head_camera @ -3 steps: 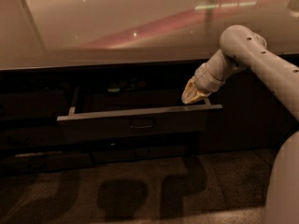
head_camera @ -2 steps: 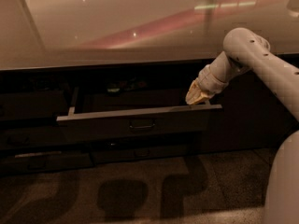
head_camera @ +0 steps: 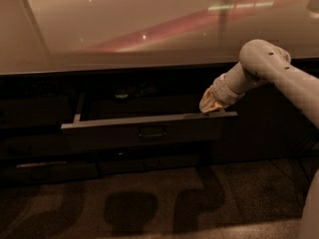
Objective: Open top drawer
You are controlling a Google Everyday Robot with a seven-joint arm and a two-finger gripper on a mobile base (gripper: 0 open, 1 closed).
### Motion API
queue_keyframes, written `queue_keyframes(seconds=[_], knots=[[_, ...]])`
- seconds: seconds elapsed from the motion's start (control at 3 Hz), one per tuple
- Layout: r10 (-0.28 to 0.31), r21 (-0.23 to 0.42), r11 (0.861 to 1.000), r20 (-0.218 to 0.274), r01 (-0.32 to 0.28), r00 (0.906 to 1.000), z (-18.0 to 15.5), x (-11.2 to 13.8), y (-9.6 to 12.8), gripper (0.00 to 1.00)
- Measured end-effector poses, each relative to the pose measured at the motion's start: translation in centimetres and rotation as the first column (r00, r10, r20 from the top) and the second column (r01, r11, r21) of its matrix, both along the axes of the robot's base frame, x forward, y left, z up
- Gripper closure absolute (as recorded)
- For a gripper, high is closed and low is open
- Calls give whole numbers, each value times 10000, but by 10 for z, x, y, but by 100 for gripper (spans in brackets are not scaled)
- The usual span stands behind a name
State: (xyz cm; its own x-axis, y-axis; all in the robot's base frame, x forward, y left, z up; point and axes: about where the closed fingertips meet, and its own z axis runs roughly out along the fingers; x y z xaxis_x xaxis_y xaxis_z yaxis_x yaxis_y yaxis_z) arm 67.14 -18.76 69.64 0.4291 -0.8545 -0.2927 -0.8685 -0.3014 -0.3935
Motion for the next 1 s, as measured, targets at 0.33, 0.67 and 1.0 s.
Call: queue_keyframes(seconds=[0.33,0.67,1.0], knots=[[-2,-4,10000,-1,2,10000,0,0,0,100],[-345,-598,9976,-142,336,9993,-13,15,-4,100],[-445,-1184,9922,-403,394,9982,-33,25,-7,100]])
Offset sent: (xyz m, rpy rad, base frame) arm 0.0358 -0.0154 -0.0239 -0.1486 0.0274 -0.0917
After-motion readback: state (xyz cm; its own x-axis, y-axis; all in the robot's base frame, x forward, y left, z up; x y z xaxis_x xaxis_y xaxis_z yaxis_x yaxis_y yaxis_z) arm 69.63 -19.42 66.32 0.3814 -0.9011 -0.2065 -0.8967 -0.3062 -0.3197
